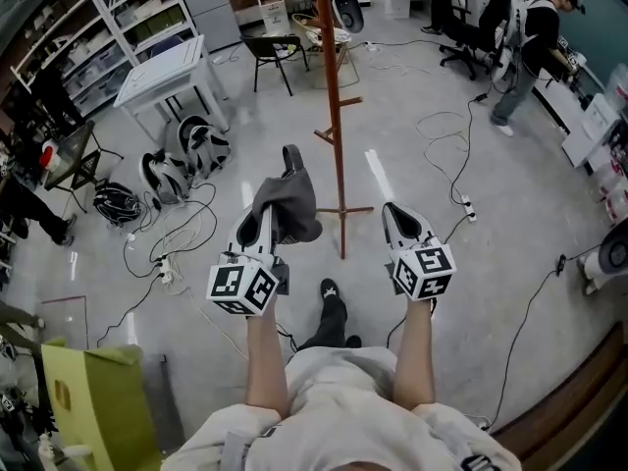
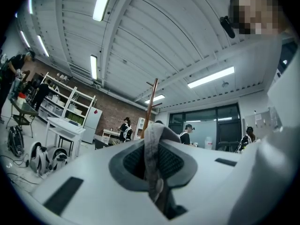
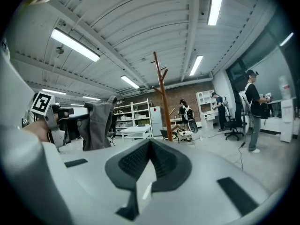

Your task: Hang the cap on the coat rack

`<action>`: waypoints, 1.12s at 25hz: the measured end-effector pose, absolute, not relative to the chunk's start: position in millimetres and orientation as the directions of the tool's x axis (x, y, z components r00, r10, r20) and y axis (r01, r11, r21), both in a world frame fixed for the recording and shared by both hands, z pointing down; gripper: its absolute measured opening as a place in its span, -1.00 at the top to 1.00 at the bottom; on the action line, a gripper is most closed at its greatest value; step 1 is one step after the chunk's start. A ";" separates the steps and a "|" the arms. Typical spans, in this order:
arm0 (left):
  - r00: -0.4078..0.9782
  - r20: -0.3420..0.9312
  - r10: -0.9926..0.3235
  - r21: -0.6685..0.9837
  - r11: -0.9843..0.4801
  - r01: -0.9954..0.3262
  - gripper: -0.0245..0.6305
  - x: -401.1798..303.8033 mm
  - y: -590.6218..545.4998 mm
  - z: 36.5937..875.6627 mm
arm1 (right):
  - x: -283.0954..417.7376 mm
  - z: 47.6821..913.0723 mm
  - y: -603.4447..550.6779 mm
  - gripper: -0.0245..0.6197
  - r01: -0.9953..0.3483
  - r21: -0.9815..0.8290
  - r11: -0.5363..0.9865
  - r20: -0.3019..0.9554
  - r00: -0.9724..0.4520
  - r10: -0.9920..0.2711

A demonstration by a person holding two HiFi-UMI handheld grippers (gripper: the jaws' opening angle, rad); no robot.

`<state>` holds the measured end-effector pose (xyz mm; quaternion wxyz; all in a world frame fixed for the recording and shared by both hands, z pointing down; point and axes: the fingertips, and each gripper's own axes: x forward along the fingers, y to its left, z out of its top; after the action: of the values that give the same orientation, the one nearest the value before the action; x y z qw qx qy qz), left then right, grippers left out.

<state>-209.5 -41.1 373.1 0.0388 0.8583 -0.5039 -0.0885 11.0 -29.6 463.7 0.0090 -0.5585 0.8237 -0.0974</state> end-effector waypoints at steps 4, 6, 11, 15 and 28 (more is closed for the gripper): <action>0.488 -0.114 -0.866 0.175 -0.500 -0.848 0.85 -215.7 -65.2 367.3 | 2.7 459.8 -47.4 0.92 -0.919 -0.154 0.363 0.113 -0.381 -0.918; 0.485 -0.122 -0.866 0.180 -0.500 -0.847 0.85 -217.8 -80.0 362.0 | 0.9 455.8 -60.1 0.92 -0.920 -0.137 0.368 0.115 -0.383 -0.917; 0.493 -0.138 -0.859 0.186 -0.512 -0.839 0.85 -208.7 -114.8 355.6 | 8.4 451.5 -91.9 0.92 -0.921 -0.148 0.361 0.084 -0.375 -0.923; 0.500 -0.151 -0.853 0.200 -0.522 -0.829 0.85 -198.8 -140.3 356.7 | 15.5 461.1 -113.0 0.92 -0.923 -0.136 0.360 0.097 -0.374 -0.922; 0.526 -0.171 -0.833 0.203 -0.552 -0.808 0.85 -176.8 -224.9 347.2 | 33.6 459.3 -189.7 0.92 -0.932 -0.111 0.346 0.112 -0.358 -0.927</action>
<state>-176.8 -224.9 347.2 0.0492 0.8722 -0.4705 -0.1247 33.6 -189.7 459.3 -0.0146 -0.5665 0.8202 -0.0781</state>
